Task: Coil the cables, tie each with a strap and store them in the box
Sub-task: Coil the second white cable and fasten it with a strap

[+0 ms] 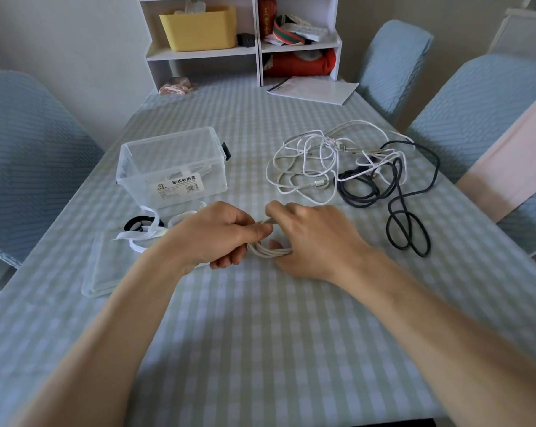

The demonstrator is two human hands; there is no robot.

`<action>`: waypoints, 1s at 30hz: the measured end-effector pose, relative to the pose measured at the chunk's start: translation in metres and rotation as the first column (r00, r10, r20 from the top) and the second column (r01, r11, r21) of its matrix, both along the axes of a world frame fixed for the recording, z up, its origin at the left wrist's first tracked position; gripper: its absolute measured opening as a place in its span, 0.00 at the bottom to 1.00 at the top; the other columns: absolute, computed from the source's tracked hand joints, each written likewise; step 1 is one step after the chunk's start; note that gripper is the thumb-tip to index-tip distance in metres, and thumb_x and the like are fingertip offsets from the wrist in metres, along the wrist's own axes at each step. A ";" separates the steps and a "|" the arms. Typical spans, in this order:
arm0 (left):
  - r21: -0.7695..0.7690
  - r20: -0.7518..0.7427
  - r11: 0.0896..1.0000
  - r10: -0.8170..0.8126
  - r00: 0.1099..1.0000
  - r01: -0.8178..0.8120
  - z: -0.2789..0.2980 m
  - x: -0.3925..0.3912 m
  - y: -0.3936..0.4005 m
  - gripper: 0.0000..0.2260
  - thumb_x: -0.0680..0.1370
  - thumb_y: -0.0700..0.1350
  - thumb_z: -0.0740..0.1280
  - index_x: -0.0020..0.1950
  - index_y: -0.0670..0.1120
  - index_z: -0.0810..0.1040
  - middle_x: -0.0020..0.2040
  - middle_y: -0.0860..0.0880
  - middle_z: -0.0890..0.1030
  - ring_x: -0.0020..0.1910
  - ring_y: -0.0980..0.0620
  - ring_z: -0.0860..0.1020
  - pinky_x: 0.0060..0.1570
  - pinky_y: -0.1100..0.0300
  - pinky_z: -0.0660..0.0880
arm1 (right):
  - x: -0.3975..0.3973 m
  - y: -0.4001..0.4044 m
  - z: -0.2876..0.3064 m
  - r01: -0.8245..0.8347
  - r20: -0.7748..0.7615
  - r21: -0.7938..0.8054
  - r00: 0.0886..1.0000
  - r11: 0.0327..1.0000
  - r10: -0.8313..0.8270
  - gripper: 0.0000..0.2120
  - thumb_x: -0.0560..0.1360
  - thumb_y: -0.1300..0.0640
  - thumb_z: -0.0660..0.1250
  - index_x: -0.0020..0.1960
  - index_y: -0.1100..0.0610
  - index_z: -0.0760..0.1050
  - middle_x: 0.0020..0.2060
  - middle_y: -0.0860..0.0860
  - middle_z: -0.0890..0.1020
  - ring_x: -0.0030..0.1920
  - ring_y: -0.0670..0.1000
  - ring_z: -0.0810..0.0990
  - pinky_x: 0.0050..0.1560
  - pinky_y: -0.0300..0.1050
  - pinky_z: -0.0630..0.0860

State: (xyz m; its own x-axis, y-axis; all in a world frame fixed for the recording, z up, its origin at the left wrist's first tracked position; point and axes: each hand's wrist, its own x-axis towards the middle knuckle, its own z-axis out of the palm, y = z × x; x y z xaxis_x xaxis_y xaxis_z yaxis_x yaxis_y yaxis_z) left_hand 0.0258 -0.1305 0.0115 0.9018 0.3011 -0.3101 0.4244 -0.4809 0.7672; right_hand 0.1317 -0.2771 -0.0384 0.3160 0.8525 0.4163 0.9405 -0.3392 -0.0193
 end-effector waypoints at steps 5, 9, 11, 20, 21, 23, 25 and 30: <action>0.048 -0.040 0.999 -0.019 0.999 0.021 -0.001 -0.002 0.005 0.17 0.78 0.56 0.68 0.43 0.42 0.81 0.26 0.50 0.75 0.25 0.55 0.69 0.27 0.63 0.66 | -0.002 0.002 -0.004 0.025 0.044 -0.021 0.999 0.999 -0.024 0.13 0.73 0.47 0.67 0.45 0.56 0.69 0.29 0.51 0.79 0.25 0.60 0.75 0.27 0.42 0.58; 0.102 -0.070 0.993 -0.051 0.996 0.058 0.001 -0.002 0.003 0.16 0.78 0.59 0.66 0.42 0.47 0.82 0.27 0.51 0.76 0.25 0.55 0.71 0.28 0.63 0.68 | -0.003 0.000 -0.001 0.042 0.047 -0.081 0.998 0.996 -0.038 0.13 0.76 0.46 0.64 0.46 0.57 0.72 0.32 0.53 0.80 0.29 0.60 0.78 0.30 0.44 0.62; 0.166 -0.035 0.984 -0.052 0.998 0.058 -0.002 -0.002 0.005 0.16 0.77 0.62 0.66 0.43 0.50 0.82 0.29 0.53 0.80 0.28 0.56 0.76 0.33 0.61 0.73 | -0.004 0.000 0.004 0.063 0.036 -0.150 0.998 0.987 -0.058 0.12 0.77 0.47 0.61 0.51 0.56 0.72 0.38 0.53 0.82 0.37 0.61 0.80 0.34 0.46 0.63; 0.807 0.060 0.589 -0.156 0.986 0.044 -0.017 -0.001 -0.028 0.20 0.73 0.48 0.67 0.63 0.49 0.68 0.58 0.51 0.76 0.58 0.48 0.78 0.45 0.57 0.68 | -0.013 0.008 0.010 0.147 -0.021 -0.185 0.988 0.972 -0.154 0.15 0.79 0.47 0.62 0.55 0.58 0.68 0.43 0.55 0.81 0.43 0.61 0.81 0.33 0.47 0.60; 0.851 0.091 0.525 -0.133 0.987 -0.008 -0.019 0.002 -0.033 0.15 0.73 0.46 0.65 0.58 0.47 0.68 0.54 0.50 0.77 0.54 0.46 0.79 0.41 0.57 0.68 | -0.014 0.008 0.010 0.145 -0.047 -0.165 0.987 0.976 -0.154 0.12 0.79 0.49 0.61 0.53 0.58 0.67 0.42 0.54 0.80 0.43 0.62 0.81 0.32 0.47 0.59; 0.897 0.084 0.440 -0.093 0.992 -0.035 -0.020 0.005 -0.036 0.08 0.75 0.44 0.63 0.50 0.49 0.65 0.50 0.49 0.78 0.50 0.44 0.80 0.37 0.56 0.65 | -0.016 0.009 0.010 0.135 -0.080 -0.137 0.986 0.981 -0.147 0.08 0.79 0.53 0.61 0.53 0.57 0.65 0.42 0.54 0.79 0.43 0.62 0.80 0.32 0.48 0.59; 0.916 0.080 0.400 -0.085 0.993 -0.039 -0.020 0.006 -0.035 0.08 0.77 0.46 0.62 0.48 0.50 0.62 0.48 0.50 0.79 0.48 0.44 0.80 0.36 0.56 0.63 | -0.015 0.007 0.010 0.118 -0.090 -0.123 0.988 0.985 -0.129 0.10 0.78 0.53 0.62 0.55 0.57 0.67 0.44 0.55 0.80 0.44 0.62 0.80 0.36 0.47 0.62; 0.937 0.177 0.329 -0.158 0.972 -0.117 -0.030 0.003 -0.031 0.07 0.79 0.47 0.62 0.45 0.50 0.64 0.40 0.50 0.80 0.40 0.45 0.81 0.31 0.57 0.59 | -0.009 0.000 0.012 0.130 -0.094 -0.095 0.986 0.987 -0.139 0.12 0.76 0.48 0.63 0.44 0.54 0.63 0.34 0.51 0.74 0.38 0.59 0.77 0.35 0.46 0.62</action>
State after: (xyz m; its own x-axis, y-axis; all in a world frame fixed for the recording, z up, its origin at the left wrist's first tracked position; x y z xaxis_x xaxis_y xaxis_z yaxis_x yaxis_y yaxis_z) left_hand 0.0292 -0.1613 -0.0181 0.9047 0.2457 0.3481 0.3108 -0.9394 -0.1446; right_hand 0.1225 -0.2775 -0.0263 0.4667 0.8314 0.3017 0.8809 -0.4672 -0.0753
